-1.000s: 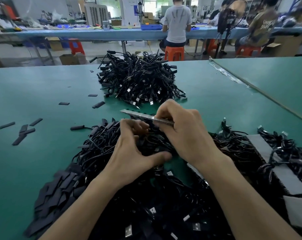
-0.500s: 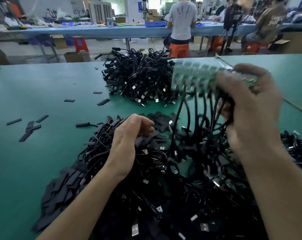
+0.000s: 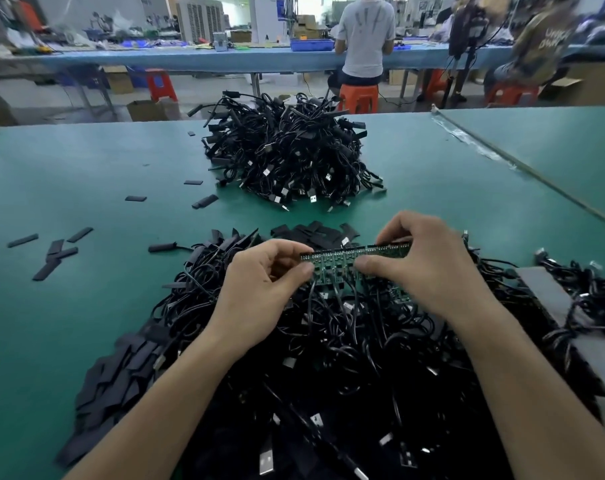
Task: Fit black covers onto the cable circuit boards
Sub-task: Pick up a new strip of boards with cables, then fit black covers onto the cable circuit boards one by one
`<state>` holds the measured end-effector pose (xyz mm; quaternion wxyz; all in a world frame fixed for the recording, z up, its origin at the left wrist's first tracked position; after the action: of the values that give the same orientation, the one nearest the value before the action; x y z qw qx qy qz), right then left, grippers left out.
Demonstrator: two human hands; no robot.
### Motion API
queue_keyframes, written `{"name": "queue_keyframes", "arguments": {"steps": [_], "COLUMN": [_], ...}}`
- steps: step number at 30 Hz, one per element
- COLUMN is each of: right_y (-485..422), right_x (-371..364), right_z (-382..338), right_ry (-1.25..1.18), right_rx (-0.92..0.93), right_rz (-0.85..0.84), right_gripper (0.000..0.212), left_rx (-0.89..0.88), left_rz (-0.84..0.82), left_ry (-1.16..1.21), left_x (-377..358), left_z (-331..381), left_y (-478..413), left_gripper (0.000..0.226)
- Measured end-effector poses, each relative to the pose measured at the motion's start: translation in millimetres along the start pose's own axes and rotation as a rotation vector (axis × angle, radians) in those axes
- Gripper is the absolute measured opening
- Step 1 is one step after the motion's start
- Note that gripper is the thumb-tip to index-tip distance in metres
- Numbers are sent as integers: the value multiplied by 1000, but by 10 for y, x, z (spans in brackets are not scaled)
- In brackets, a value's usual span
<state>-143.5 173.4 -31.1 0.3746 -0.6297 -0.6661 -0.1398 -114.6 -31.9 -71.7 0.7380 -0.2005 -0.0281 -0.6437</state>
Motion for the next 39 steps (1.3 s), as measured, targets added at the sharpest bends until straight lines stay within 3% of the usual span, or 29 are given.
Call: {"name": "queue_keyframes", "arguments": {"steps": [2,4,7,10,14,18,25,32,36,39], "right_y": [13,32,30,-3,-28,-49,-72,-32,-48,-91], "right_x": [24,-11,-56,-156,-204,-245,-355,-405,-341,-110], "right_z": [-145,-276,-343,-296,-211,-183,-64,-94,-123,-12], "right_ry": [299,345,278,372,101,-186,-393,-546,-529,-183], "right_rx": [173,335,367,358,310,290,214,252,139,-28], "right_rz": [18,-32,-118,-199,-182,-220,-293,-379,-251,100], "right_gripper": [22,22,24,21,6,4,8,11,14,15], "left_rx": [-14,-22,-35,-58,-70,-50,22,47,70,105], "left_rz": [-29,-54,-99,-132,-126,-149,-189,-246,-194,-96], "left_ry": [-5,16,72,111,188,229,317,358,377,448], "left_x": [-15,-26,-45,-66,-53,-31,-3,16,29,66], "left_z": [1,10,27,33,37,56,57,43,30,28], "left_y": [-5,-16,-24,-15,-14,-8,-18,-11,-14,-43], "left_gripper": [25,26,25,23,15,10,16,9,11,16]}}
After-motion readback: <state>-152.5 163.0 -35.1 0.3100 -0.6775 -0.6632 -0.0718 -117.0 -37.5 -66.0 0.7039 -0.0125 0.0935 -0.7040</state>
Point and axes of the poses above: each hand's wrist, its own y-axis away from the middle knuckle, its own x-axis out of the back of the hand, z = x × y, the point moved 3 cm from there along -y, towards the middle knuckle, and after that the axes turned 4 degrees about x, right-handed, at the moved point
